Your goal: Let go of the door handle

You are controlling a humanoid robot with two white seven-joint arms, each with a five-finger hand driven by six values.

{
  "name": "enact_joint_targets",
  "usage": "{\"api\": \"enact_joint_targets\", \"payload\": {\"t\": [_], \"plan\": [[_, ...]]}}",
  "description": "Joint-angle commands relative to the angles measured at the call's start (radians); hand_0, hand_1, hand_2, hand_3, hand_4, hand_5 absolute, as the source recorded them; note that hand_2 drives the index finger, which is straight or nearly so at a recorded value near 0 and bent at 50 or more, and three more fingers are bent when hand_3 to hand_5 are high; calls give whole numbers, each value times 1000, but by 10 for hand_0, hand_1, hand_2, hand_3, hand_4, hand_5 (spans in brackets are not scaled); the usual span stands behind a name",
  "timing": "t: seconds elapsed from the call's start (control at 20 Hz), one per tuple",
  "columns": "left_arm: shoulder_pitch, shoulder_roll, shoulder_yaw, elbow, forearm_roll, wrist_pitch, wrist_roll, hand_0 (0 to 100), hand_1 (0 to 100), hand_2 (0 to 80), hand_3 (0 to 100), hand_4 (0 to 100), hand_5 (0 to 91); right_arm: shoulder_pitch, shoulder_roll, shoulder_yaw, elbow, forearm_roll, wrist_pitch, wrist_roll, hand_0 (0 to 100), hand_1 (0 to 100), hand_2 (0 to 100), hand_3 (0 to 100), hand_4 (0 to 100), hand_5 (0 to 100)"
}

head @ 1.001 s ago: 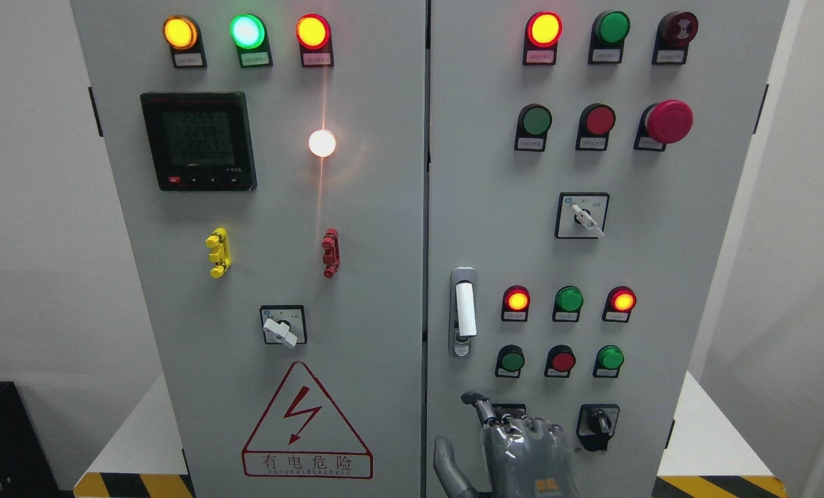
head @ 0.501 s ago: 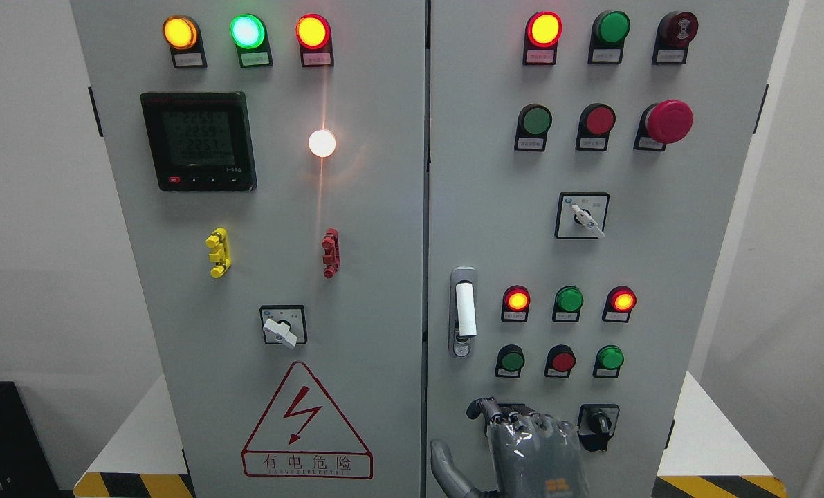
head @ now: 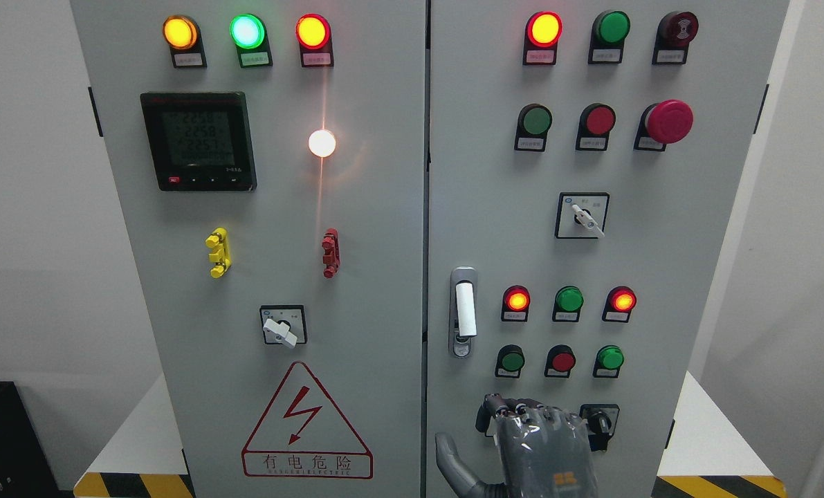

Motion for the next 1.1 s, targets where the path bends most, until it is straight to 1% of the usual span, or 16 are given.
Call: {"api": "enact_joint_targets", "payload": {"t": [0.0,0.15,0.3,0.45,0.6,0.95,1.05], "plan": [[9,0,0,0,0,0,1,120,556,0,0,0,0,-51,-3,-8,21,29,-1,0,293,295,949,1000,1000,996],[9,0,0,0,0,0,1,120,556,0,0,0,0,-84,-2,-8,44,35,1,2,277,327,950,1000,1000,997],[9,0,0,0,0,0,1,120,556,0,0,0,0,-81,-2,-8,46,34,1,13,261,339,963,1000,1000,997],[9,0,0,0,0,0,1,120,556,0,0,0,0,-84,-2,-8,46,35,3,16,276,355,975,1000,1000,998],[9,0,0,0,0,0,1,120,556,0,0,0,0,-94,0,-8,49,35,4,33,288,363,977,1000,1000,998],[9,1,0,0,0,0,1,120,556,0,0,0,0,-151,3,-9,87,35,12,34,293,363,982,1000,1000,999],[9,1,0,0,0,0,1,120,556,0,0,0,0,-165,4,-18,100,35,12,34,295,363,982,1000,1000,1000]]}}
